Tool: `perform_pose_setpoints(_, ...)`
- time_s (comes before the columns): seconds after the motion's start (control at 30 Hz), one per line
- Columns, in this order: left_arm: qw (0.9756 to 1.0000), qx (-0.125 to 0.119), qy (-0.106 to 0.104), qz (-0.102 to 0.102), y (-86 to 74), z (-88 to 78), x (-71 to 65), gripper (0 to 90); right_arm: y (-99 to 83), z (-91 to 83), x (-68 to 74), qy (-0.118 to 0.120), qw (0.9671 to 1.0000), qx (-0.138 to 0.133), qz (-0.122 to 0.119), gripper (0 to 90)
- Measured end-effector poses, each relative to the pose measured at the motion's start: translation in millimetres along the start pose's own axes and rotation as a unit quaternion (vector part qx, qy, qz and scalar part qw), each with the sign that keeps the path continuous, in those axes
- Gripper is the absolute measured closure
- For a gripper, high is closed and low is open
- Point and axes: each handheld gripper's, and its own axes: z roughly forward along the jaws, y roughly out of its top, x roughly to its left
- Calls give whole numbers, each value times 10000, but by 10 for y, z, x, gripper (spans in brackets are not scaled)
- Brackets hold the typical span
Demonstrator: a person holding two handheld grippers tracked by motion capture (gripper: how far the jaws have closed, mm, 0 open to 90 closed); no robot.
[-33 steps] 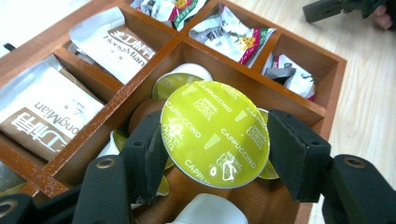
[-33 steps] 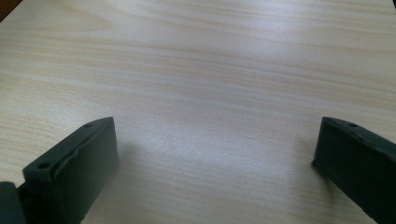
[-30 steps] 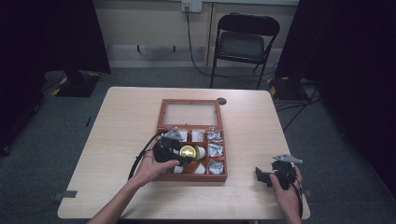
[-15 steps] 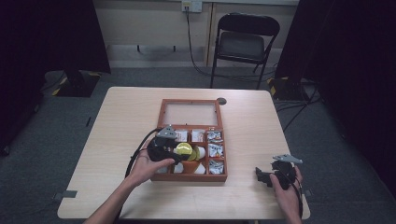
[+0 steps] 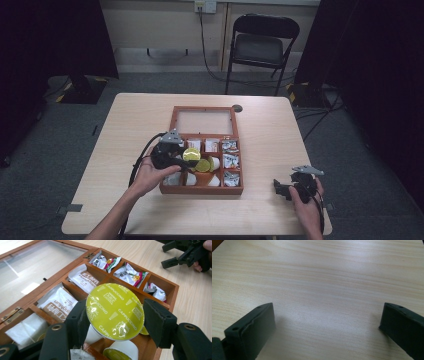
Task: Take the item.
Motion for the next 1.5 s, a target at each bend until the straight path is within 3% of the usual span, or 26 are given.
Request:
perform_pose_setpoints(0.77,9996,-176,198,-37,-1,-207,61,401,1,1,-1,6,10000,0,-6,0)
perform_pose_setpoints(1.5,9976,-414,517,-186,-46,-552,263,401,1,1,-1,5,10000,-1,-8,0)
